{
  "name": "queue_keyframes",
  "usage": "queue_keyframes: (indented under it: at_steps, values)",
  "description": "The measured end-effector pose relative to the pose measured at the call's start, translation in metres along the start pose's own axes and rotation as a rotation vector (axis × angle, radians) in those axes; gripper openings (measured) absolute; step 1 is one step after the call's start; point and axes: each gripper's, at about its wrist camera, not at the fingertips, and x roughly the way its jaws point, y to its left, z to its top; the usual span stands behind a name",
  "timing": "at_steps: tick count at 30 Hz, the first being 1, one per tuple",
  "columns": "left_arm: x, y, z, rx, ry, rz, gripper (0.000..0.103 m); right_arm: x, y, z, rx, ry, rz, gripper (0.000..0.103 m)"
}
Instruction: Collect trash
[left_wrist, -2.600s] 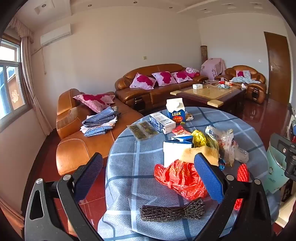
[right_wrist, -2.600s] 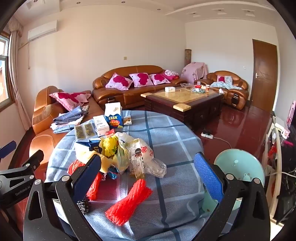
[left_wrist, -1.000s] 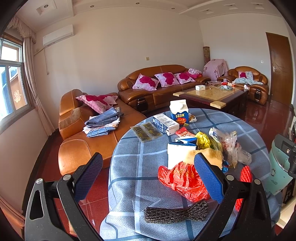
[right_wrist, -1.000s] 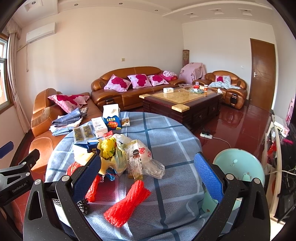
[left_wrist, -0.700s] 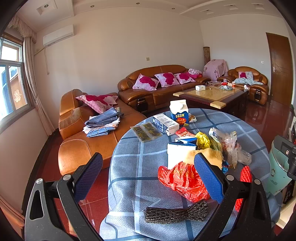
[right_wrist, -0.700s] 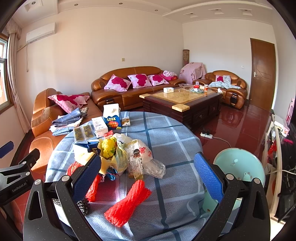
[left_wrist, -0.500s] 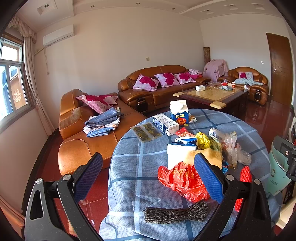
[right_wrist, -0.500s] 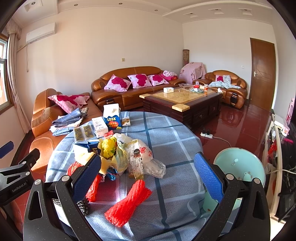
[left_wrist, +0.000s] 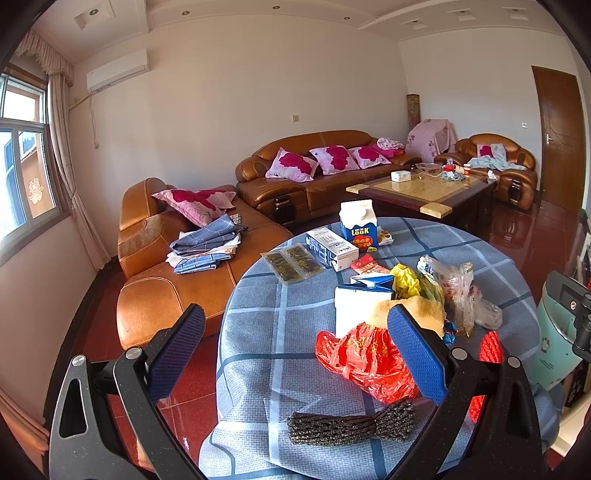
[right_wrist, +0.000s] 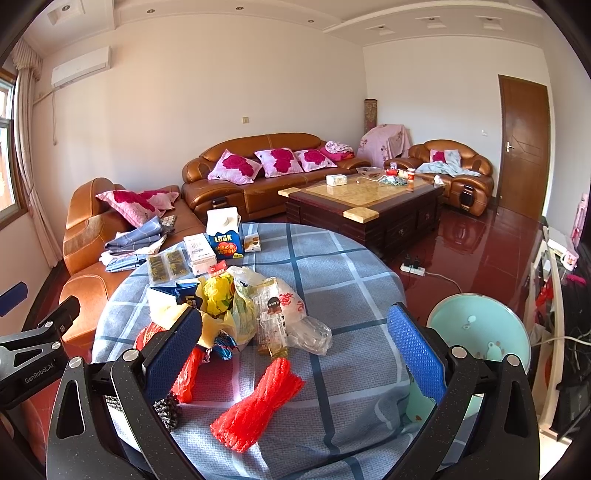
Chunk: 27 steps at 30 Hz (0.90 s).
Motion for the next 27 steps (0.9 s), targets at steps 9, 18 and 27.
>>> queue_keyframes:
  at_steps: [9,18,27]
  values:
    - [-0.001,0.000,0.001,0.000,-0.002,0.000,0.097,0.000,0.000,0.000,-0.001,-0.003,-0.001,0.098]
    - [0.005,0.000,-0.001,-0.011,0.015,0.018,0.097,0.001,0.002,-0.004,0.002,-0.003,-0.003,0.098]
    - [0.048,-0.015,-0.050,-0.026,0.126,-0.016,0.096,0.039,0.001,-0.040,-0.007,0.103,-0.020,0.059]
